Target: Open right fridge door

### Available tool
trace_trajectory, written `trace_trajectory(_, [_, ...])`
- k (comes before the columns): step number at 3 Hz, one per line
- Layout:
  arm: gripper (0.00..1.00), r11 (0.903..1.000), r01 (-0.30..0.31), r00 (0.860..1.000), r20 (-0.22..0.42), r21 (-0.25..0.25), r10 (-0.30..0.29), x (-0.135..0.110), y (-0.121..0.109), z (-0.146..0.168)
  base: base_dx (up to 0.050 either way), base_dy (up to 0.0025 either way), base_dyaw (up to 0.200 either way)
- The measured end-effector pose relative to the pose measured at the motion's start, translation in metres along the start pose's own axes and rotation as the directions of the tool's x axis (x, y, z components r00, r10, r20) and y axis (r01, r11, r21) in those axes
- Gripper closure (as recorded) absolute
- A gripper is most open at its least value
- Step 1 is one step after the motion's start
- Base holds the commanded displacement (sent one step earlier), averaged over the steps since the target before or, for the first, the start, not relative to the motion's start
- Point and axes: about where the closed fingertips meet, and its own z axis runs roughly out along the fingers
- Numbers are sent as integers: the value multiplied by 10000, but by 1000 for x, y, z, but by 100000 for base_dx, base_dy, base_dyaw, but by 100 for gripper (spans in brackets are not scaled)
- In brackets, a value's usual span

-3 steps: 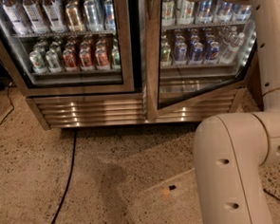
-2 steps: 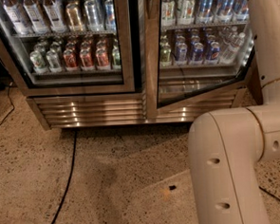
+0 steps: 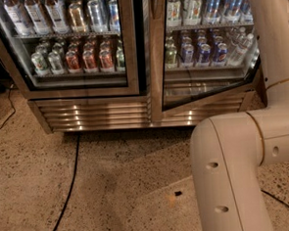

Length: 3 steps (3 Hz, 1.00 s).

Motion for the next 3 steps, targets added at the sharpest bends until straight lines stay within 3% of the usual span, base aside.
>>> trace_trajectory(1, [100, 9908, 1059, 9928, -650, 837, -1006, -6, 3, -6, 0, 0, 0])
trace_trajectory(2, [81, 9843, 1436, 9882, -693, 1030, -1369, -12, 8, -9, 0, 0, 0])
trace_trajectory(3, [58, 9843, 1436, 9882, -694, 1029, -1369, -12, 8, -9, 0, 0, 0])
